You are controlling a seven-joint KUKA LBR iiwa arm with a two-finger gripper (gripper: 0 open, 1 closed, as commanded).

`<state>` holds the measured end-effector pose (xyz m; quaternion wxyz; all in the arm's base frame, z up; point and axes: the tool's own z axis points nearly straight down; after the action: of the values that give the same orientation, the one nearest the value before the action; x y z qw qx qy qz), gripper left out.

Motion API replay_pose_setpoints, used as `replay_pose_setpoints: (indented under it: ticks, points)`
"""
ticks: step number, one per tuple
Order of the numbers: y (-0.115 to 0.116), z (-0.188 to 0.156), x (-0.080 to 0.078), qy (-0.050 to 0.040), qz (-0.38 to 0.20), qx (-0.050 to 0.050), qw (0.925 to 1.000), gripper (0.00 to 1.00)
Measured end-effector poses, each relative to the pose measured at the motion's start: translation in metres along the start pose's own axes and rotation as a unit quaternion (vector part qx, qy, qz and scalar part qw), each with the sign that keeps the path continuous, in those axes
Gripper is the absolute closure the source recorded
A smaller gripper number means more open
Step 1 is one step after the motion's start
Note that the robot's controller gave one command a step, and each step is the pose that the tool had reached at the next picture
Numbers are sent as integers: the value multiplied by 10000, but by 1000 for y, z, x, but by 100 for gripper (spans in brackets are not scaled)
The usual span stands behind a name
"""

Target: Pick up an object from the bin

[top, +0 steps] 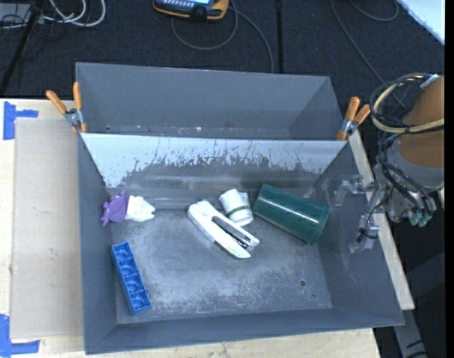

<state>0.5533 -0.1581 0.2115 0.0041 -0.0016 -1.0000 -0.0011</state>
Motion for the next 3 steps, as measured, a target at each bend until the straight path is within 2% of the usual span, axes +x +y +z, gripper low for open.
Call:
replay_pose_setpoints:
  ticks: [1,2,3]
  points:
    - [1,-5,-1,-36,-17,8,10000,0]
    - [14,31,-20,-54,-368,16,9993,0]
    - [26,59,-28,-21,186,-1,9998,0]
